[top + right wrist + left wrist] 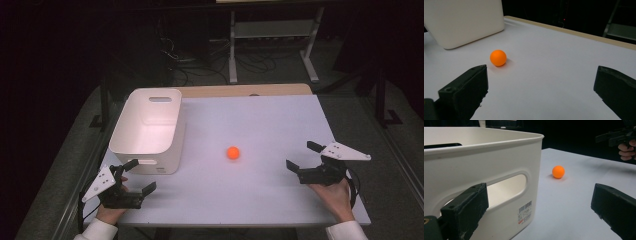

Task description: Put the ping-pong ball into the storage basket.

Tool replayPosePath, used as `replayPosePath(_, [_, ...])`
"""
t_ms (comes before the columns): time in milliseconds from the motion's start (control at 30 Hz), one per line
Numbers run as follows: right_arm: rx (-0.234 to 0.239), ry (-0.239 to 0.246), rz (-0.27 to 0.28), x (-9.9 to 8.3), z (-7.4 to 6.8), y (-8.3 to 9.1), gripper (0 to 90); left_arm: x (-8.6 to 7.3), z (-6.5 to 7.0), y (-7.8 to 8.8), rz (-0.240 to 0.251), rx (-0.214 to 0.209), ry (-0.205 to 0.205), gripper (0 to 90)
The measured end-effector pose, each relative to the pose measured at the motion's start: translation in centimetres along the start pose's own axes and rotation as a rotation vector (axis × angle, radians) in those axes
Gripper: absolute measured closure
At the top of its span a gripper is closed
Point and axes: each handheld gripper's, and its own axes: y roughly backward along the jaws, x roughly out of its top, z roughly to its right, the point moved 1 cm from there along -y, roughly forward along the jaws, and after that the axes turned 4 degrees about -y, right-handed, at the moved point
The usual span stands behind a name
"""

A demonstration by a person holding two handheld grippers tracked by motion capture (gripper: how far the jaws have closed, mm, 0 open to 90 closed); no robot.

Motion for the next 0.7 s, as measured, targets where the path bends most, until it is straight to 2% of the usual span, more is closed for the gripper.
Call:
replayPosePath(433, [0.017,-0.014,-0.017,-0.07,-0.21,0.0,0.0,0.01,0.03,-0.02,0.0,-0.001,-0.001,0.7])
replayPosePath(567, [0.037,-0.011,-0.05,0.11,-0.52,-0.4,0.0,0.01,0.01,-0.01,-0.001,0.0,0.0,0.7])
replayPosePath(600, [0.047,-0.011,-0.074,0.24,-0.69,-0.61,0.0,0.01,0.03,0.01,-0.001,-0.002,0.0,0.7])
replayPosePath(700, [0.048,-0.005,-0.09,0.4,-0.86,-0.75,0.0,0.02,0.1,0.04,0.0,-0.007,-0.002,0.7])
